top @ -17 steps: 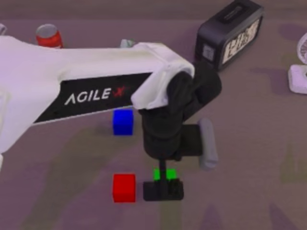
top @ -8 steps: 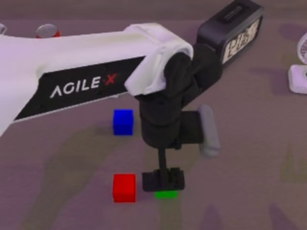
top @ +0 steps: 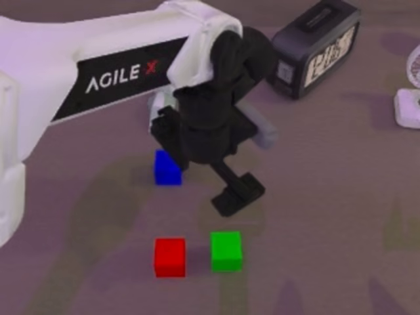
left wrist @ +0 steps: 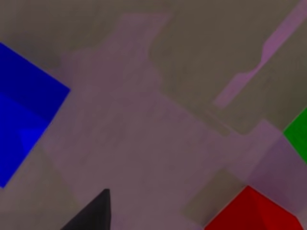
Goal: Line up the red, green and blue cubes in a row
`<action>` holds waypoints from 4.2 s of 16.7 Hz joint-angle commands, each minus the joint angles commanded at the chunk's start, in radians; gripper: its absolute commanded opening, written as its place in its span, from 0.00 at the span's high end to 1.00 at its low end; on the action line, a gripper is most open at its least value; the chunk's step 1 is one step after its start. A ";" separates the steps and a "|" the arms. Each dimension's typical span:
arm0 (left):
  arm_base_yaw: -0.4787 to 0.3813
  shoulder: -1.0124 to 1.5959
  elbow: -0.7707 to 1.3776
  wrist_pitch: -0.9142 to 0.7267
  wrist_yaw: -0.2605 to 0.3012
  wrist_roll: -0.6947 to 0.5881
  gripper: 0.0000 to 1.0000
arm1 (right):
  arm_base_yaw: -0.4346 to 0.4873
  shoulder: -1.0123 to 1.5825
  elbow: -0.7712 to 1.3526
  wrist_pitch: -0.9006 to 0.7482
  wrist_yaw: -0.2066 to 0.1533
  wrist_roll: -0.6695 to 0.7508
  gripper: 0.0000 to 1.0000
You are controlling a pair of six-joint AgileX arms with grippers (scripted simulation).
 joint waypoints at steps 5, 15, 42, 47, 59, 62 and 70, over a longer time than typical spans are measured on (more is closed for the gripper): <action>0.131 0.102 0.124 -0.039 0.004 -0.449 0.00 | 0.000 0.000 0.000 0.000 0.000 0.000 0.00; 0.227 0.137 0.206 -0.042 0.001 -0.696 0.00 | 0.000 0.000 0.000 0.000 0.000 0.000 0.00; 0.233 0.236 0.004 0.257 0.002 -0.695 0.98 | 0.000 0.000 0.000 0.000 0.000 0.000 0.00; 0.233 0.236 0.004 0.257 0.002 -0.695 1.00 | 0.000 0.000 0.000 0.000 0.000 0.000 0.00; 0.248 0.141 0.161 0.024 -0.011 -0.687 1.00 | 0.000 0.000 0.000 0.000 0.000 0.000 0.00; 0.251 0.131 0.175 0.006 -0.011 -0.687 1.00 | 0.000 0.000 0.000 0.000 0.000 0.000 0.00; 0.097 0.153 0.224 -0.027 -0.015 -0.837 1.00 | 0.000 0.000 0.000 0.000 0.000 0.000 0.00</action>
